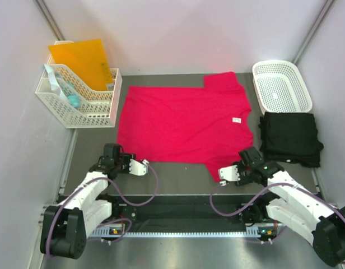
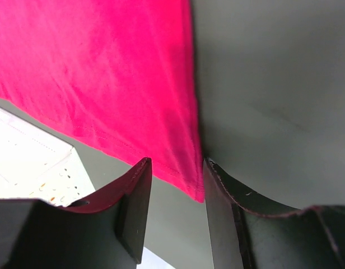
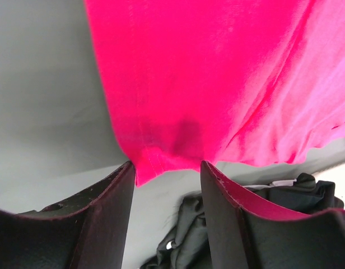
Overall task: Fold and stack the t-shirts
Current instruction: Fold the tshirt
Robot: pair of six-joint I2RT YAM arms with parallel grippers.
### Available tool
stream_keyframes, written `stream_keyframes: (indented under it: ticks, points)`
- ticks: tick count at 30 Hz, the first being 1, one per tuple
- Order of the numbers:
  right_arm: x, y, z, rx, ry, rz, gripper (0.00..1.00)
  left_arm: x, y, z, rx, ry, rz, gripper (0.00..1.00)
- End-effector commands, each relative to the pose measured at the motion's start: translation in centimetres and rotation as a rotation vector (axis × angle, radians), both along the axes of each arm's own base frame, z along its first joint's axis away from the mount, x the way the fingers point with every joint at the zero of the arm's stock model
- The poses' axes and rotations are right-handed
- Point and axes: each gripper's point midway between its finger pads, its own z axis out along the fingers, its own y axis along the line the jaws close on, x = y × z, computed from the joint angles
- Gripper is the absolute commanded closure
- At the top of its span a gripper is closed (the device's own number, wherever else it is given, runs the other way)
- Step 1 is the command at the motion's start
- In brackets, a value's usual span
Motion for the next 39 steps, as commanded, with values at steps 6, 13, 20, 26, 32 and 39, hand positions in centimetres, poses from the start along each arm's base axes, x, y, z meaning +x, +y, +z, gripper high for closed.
stream_keyframes:
  ticks: [6,13,20,26,32,39]
  points:
    - [-0.5,0.3,0.7,-0.004,0.009,0.053,0.50,0.3,0.2,-1.2,-0.005,-0.006,-0.007,0.57]
    - [-1.1,-0.1,0.5,-0.011,0.025,0.050,0.60,0.2,0.1,-1.5,-0.004,0.011,-0.022,1.00]
    - [-1.3,-0.4,0.9,-0.022,0.024,0.049,0.96,0.9,0.3,-0.1,-0.023,-0.007,-0.004,1.00]
    - [-1.2,-0.2,1.8,-0.018,0.029,0.047,1.00,1.9,-0.2,3.1,-0.067,-0.071,-0.014,1.00]
    - [-2.1,-0.4,1.8,-0.036,0.086,0.067,0.76,1.7,-0.2,3.9,-0.072,-0.089,-0.024,1.00]
    - [-2.1,-0.8,0.6,-0.052,0.081,0.054,0.49,1.0,0.0,2.6,-0.059,-0.062,-0.020,1.00]
